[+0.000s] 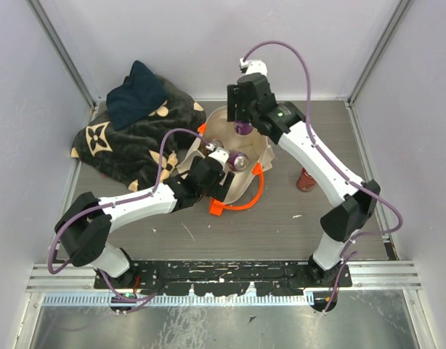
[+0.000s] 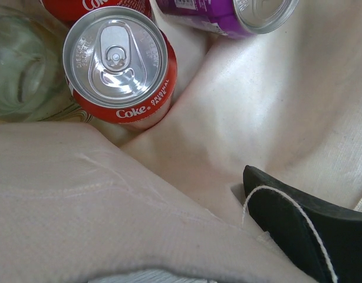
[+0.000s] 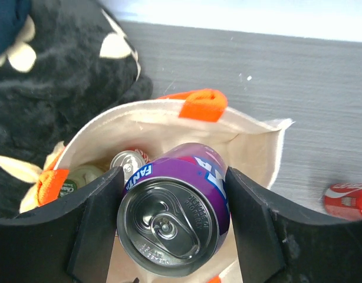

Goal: Take the beverage out of the canvas bag

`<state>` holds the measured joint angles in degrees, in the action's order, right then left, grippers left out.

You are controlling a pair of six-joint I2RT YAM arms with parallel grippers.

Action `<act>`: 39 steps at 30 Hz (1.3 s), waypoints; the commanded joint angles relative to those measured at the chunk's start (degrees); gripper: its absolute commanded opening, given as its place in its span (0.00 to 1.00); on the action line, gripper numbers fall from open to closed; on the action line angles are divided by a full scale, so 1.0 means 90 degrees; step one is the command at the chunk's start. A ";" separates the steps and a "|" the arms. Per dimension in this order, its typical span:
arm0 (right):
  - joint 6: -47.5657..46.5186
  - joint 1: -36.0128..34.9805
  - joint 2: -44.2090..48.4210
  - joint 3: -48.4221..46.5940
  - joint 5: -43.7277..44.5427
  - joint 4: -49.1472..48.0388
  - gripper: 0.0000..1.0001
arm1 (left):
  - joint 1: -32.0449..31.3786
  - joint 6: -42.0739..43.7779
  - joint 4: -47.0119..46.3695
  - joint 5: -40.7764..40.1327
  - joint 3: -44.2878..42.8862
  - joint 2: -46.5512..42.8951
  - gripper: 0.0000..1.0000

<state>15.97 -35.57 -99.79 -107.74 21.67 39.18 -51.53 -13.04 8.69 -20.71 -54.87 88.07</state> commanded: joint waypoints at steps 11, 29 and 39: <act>-0.0652 0.0899 0.1929 0.0157 0.1599 -0.0912 0.00 | 0.0014 0.0040 0.0162 -0.0173 -0.0052 -0.0027 0.98; 0.0306 0.2570 0.1627 0.2884 -0.0609 -0.2143 0.00 | 0.0014 0.0123 0.0413 -0.0346 -0.0261 -0.0233 0.98; 0.0448 0.2686 0.1069 0.3920 -0.0832 -0.3496 0.00 | 0.0021 0.0156 0.0435 -0.0365 -0.0280 -0.0303 0.98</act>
<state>18.48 -12.03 -89.82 -74.50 14.92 20.51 -51.53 -12.95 11.03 -22.02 -55.96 86.74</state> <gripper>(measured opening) 0.715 0.979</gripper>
